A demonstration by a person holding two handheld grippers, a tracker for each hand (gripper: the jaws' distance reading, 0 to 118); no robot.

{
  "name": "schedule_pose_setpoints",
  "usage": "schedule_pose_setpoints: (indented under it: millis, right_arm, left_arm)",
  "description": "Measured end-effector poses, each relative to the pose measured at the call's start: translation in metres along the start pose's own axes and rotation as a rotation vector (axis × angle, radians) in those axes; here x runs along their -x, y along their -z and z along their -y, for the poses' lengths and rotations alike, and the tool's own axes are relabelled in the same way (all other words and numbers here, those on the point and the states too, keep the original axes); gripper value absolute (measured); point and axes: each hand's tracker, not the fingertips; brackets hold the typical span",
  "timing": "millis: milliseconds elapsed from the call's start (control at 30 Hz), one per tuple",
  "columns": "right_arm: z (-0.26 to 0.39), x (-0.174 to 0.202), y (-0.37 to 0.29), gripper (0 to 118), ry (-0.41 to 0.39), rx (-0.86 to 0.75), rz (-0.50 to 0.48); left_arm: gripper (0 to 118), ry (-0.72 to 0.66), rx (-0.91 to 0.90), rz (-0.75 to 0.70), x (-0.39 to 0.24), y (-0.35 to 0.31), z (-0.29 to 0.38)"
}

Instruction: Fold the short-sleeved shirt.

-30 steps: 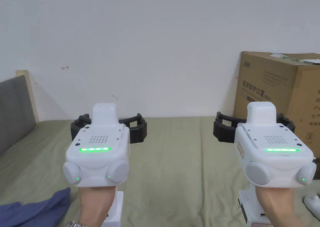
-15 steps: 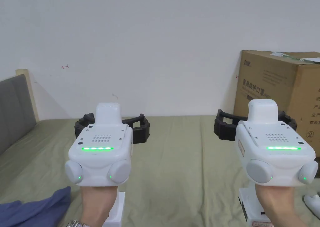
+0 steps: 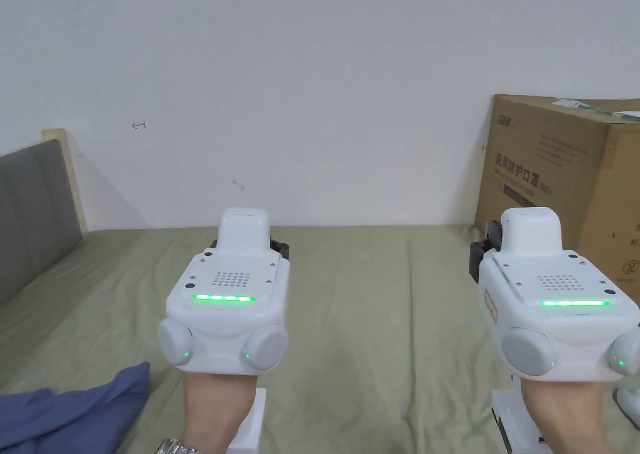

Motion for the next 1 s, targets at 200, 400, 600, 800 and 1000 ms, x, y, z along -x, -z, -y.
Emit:
schedule_pose_setpoints:
  millis: [200, 400, 600, 800, 1000]
  right_arm:
    - [-0.006, 0.031, 0.008, 0, -0.001, -0.008, -0.1]
    - [-0.009, 0.114, 0.023, 0, 0.004, -0.013, -0.322]
    - [0.0, 0.196, 0.035, 0, 0.001, 0.002, -0.51]
    - [0.022, 0.231, 0.059, 0, -0.004, 0.052, -0.57]
    - [0.056, 0.226, 0.093, 0, 0.018, 0.142, -0.542]
  left_arm:
    - [1, -0.018, 0.003, -0.061, 0.025, -0.007, -0.004]
    - [0, 0.01, 0.03, -0.296, 0.11, -0.034, 0.003]
    - [0, -0.034, 0.168, -0.426, 0.196, -0.059, 0.03]
    - [53, -0.117, 0.398, -0.373, 0.229, -0.038, 0.081]
    - [113, -0.269, 0.81, -0.373, 0.247, 0.001, 0.164]
